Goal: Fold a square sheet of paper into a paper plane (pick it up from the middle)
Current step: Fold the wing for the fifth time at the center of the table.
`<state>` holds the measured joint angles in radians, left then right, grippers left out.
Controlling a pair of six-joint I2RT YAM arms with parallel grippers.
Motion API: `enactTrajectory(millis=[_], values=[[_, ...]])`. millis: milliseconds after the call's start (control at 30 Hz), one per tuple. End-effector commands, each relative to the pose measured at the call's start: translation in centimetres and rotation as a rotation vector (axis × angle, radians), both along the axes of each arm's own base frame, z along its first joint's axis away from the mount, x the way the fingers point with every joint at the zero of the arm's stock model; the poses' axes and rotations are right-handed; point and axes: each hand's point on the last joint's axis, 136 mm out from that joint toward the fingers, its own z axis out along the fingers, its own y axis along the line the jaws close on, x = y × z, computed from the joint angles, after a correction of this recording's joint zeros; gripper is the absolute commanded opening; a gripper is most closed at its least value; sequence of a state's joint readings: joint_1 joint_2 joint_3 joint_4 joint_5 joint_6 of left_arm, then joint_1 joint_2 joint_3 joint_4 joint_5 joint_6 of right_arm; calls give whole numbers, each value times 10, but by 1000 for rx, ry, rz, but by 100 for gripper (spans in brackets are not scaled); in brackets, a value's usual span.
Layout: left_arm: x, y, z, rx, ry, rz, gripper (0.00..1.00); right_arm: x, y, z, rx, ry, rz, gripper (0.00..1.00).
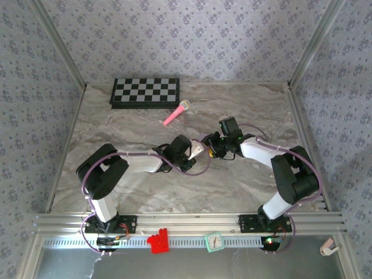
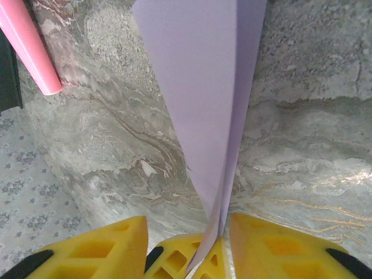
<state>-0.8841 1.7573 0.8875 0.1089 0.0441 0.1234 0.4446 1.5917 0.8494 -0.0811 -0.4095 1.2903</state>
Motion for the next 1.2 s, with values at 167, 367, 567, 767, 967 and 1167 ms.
enactTrajectory(millis=[167, 367, 567, 767, 967, 1167], values=[[-6, -6, -3, -3, 12, -43, 8, -4, 2, -15, -30, 91, 45, 47], [-1, -3, -4, 9, -7, -23, 9, -13, -1, -23, -59, 157, 46, 46], [1, -2, -3, 16, -18, -23, 10, -17, -6, -24, -79, 191, 40, 40], [-2, -4, -4, 14, -16, -39, 12, -15, -8, -20, -78, 202, 31, 28], [0, -5, -3, 8, -27, -43, 15, -15, -7, -16, -70, 217, 36, 15], [0, -10, -6, 2, -27, -54, 28, -16, -7, -13, -62, 223, 40, 6]])
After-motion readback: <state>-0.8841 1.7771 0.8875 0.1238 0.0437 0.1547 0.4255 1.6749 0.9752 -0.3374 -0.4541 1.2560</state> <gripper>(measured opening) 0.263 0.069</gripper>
